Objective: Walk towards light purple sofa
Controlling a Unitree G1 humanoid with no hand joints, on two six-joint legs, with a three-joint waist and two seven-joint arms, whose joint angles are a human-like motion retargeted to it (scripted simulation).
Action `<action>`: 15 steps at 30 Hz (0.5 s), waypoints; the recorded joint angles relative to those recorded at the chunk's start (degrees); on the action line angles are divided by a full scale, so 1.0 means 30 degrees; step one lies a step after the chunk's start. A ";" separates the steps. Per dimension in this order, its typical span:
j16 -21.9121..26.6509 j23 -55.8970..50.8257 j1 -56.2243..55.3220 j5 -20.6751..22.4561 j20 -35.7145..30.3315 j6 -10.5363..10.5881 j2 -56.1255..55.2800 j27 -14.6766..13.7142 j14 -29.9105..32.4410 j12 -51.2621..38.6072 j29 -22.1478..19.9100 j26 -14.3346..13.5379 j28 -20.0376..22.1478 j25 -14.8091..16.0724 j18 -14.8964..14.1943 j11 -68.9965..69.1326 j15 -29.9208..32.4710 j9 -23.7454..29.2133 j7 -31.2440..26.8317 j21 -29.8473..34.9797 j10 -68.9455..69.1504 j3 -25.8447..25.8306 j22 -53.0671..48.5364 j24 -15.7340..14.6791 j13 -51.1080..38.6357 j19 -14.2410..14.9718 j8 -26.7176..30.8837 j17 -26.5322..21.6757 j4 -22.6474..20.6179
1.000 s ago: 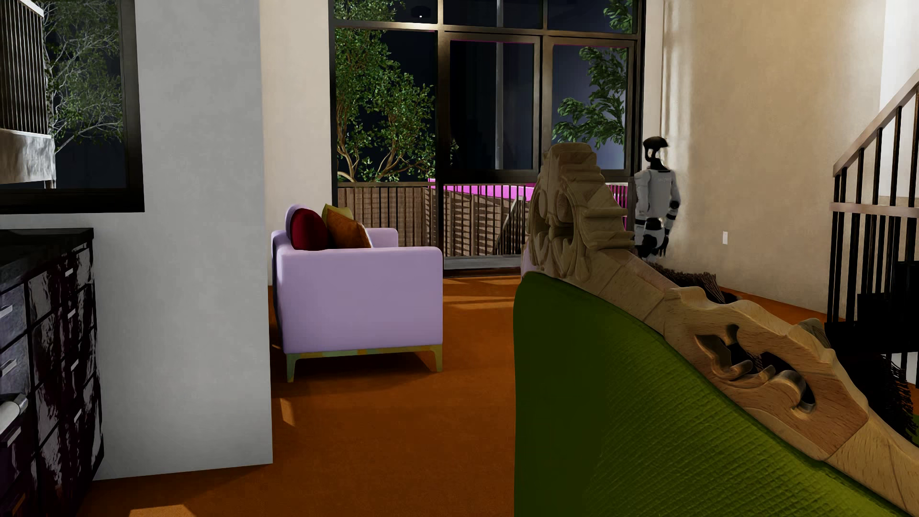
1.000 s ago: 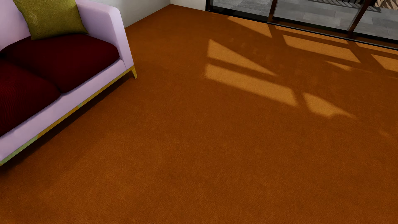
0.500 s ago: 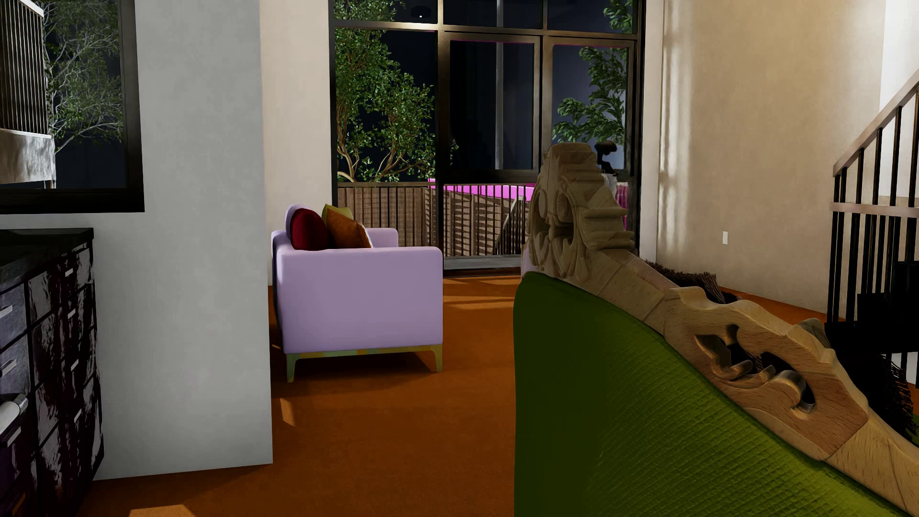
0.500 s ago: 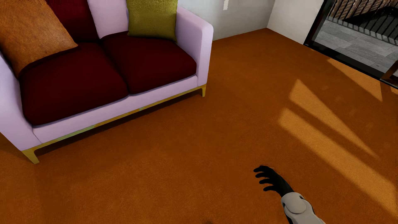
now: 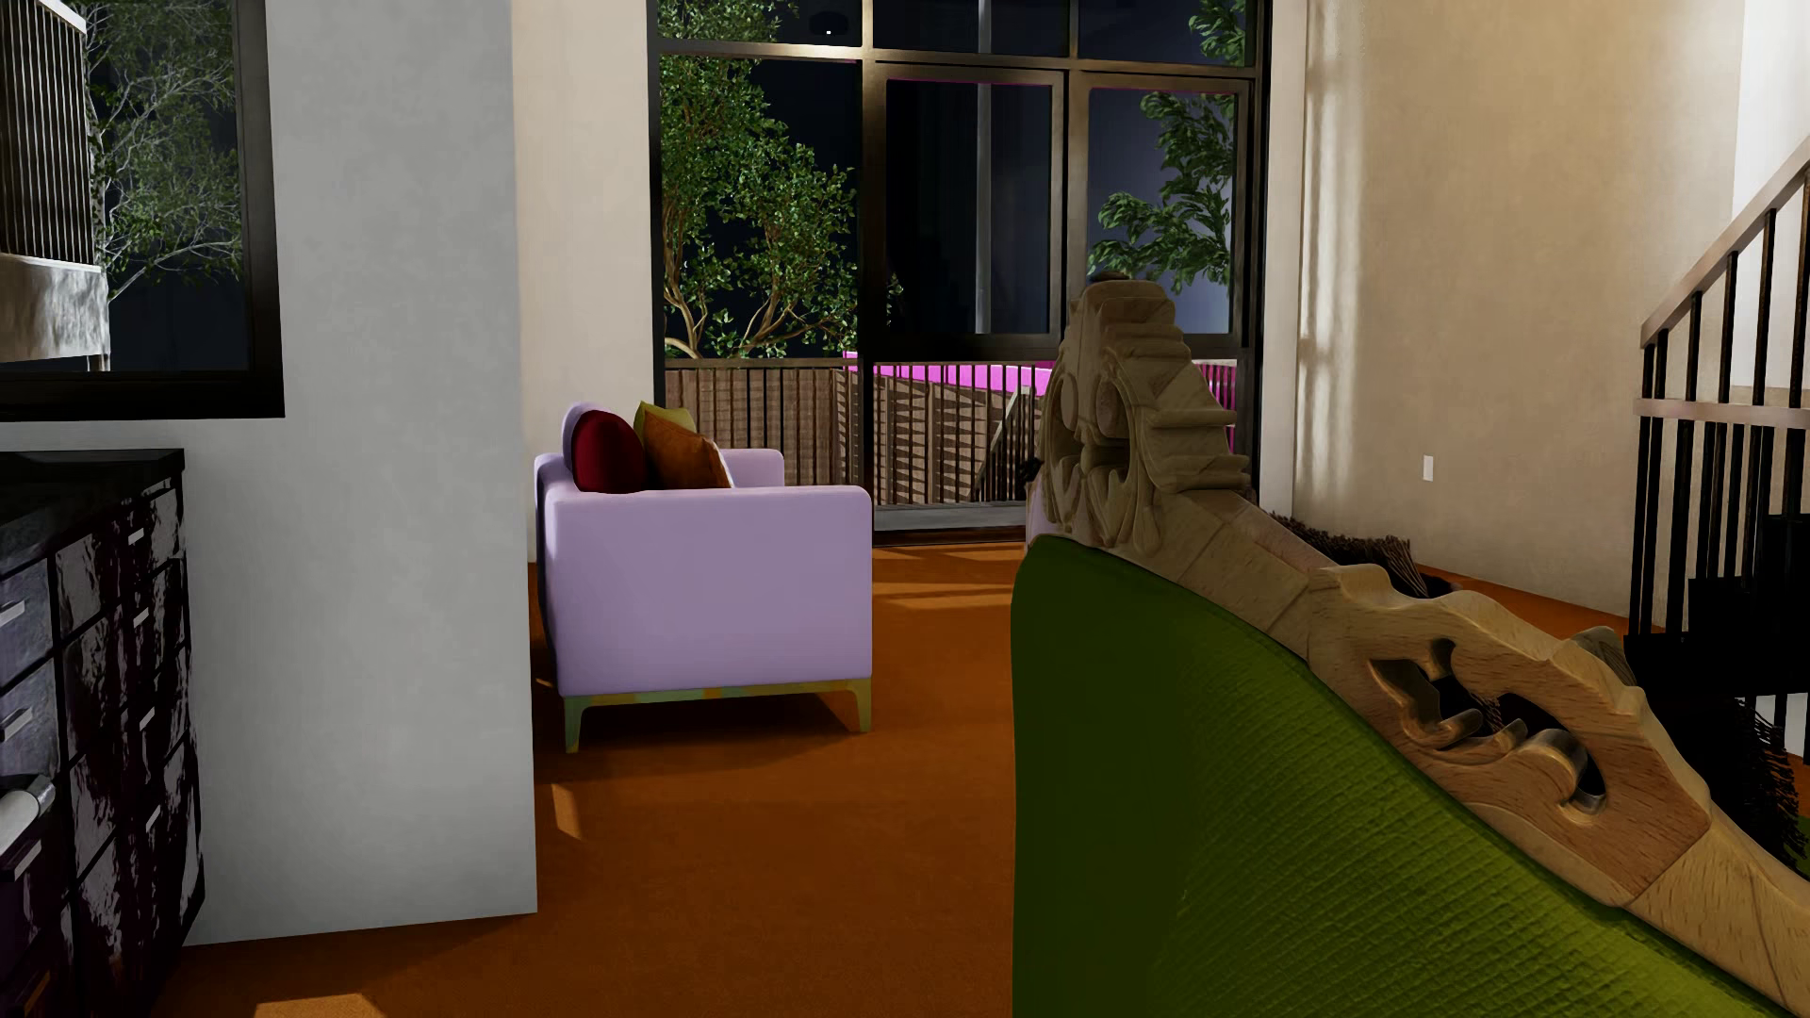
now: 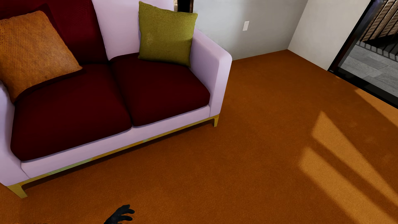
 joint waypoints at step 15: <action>-0.1504 -0.3735 -0.3458 0.2416 -0.8893 0.2357 0.3896 0.0000 0.5323 0.4318 0.0000 0.0000 0.0000 0.0000 0.0000 -0.0350 -0.2882 -0.0088 0.0000 -0.4262 1.1610 0.2262 0.6527 0.0000 -0.5040 0.0000 0.0000 -0.1303 0.4572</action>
